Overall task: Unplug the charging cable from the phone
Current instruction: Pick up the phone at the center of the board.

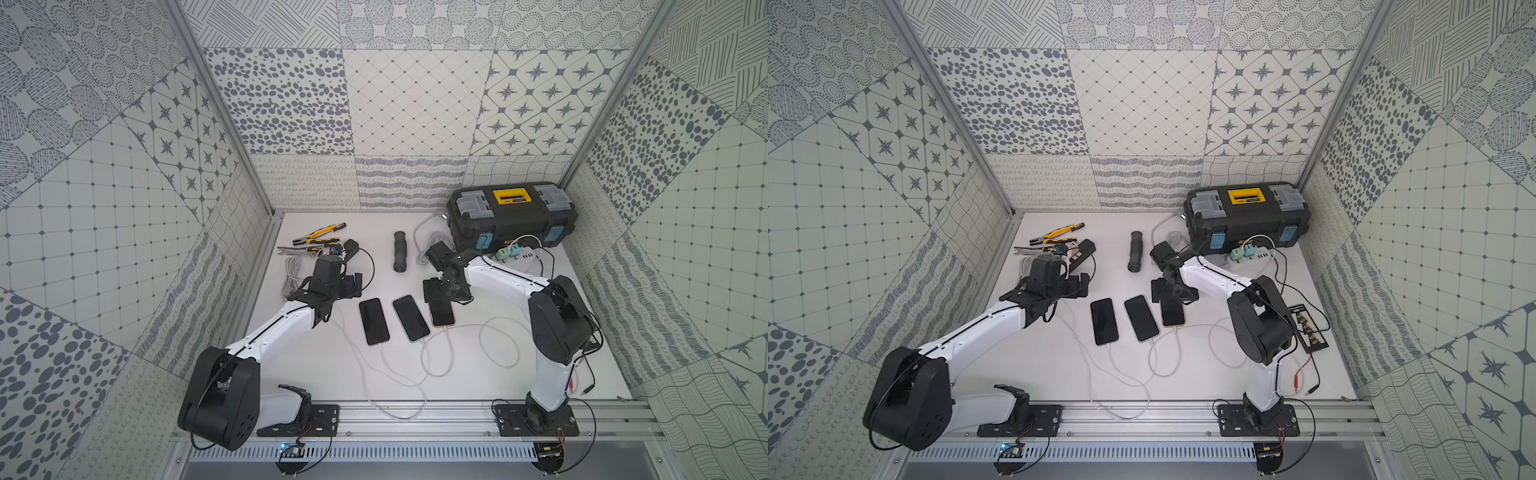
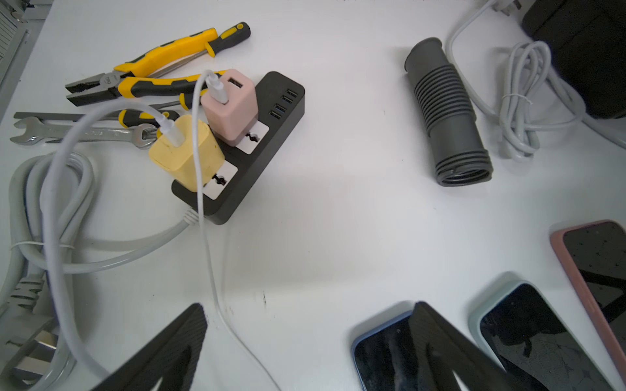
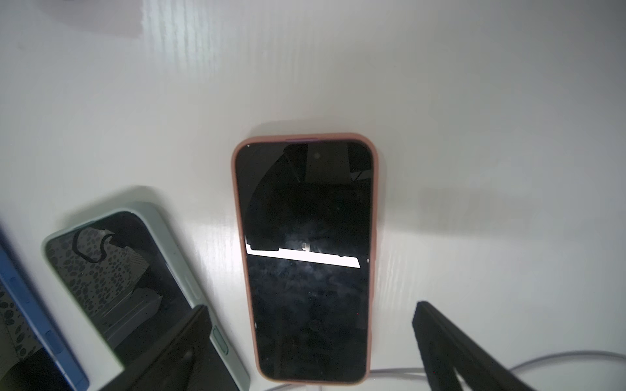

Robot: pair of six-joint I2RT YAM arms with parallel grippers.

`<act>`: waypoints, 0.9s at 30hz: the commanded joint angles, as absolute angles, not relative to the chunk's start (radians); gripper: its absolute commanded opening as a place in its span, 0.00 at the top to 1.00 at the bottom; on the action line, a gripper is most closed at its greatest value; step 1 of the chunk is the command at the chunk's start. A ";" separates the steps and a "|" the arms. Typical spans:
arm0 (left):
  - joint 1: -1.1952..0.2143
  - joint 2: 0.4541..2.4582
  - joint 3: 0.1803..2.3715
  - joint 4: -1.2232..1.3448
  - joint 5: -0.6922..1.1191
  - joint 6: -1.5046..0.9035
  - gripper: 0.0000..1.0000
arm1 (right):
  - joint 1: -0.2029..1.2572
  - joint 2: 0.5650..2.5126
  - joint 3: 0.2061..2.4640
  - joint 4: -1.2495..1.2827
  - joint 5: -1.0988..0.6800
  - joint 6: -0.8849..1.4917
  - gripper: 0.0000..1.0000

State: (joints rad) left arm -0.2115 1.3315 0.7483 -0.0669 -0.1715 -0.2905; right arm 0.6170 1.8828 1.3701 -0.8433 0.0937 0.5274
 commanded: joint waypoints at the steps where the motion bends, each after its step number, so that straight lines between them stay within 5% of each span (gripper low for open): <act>1: -0.214 1.334 0.759 -0.102 -0.146 -0.311 0.02 | 0.622 1.922 1.402 -0.846 0.092 0.524 0.03; 16: -0.215 1.344 0.764 -0.104 -0.142 -0.315 0.02 | 0.639 2.012 1.392 -0.823 0.119 0.526 0.03; 27: -0.215 1.333 0.766 -0.110 -0.140 -0.322 0.02 | 0.654 1.985 1.369 -0.820 0.183 0.541 0.18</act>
State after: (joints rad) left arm -0.2119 1.3399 0.7498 -0.1032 -0.1570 -0.3019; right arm 0.6495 1.9854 1.3853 -0.8230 0.1375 0.5327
